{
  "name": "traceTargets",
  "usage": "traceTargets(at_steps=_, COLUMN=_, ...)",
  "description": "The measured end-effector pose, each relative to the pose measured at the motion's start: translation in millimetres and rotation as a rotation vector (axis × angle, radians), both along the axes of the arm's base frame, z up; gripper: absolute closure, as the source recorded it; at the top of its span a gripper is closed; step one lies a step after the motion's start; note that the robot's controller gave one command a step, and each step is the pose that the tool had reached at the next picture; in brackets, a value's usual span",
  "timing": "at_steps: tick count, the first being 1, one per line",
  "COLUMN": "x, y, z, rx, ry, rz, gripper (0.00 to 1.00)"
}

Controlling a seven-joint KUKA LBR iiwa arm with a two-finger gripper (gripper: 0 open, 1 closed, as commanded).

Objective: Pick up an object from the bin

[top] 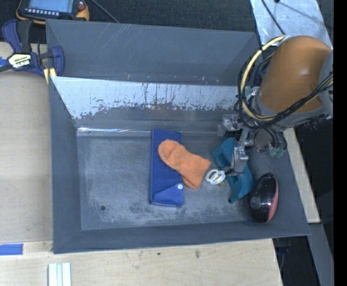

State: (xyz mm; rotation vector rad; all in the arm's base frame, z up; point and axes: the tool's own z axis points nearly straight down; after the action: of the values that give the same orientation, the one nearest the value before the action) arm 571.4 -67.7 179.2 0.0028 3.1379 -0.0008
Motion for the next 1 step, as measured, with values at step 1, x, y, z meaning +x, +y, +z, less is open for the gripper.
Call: traceTargets(at_steps=1, x=-10.9, y=34.6, z=-49.9, rx=-0.001, ry=-0.002, rz=0.150, gripper=0.00)
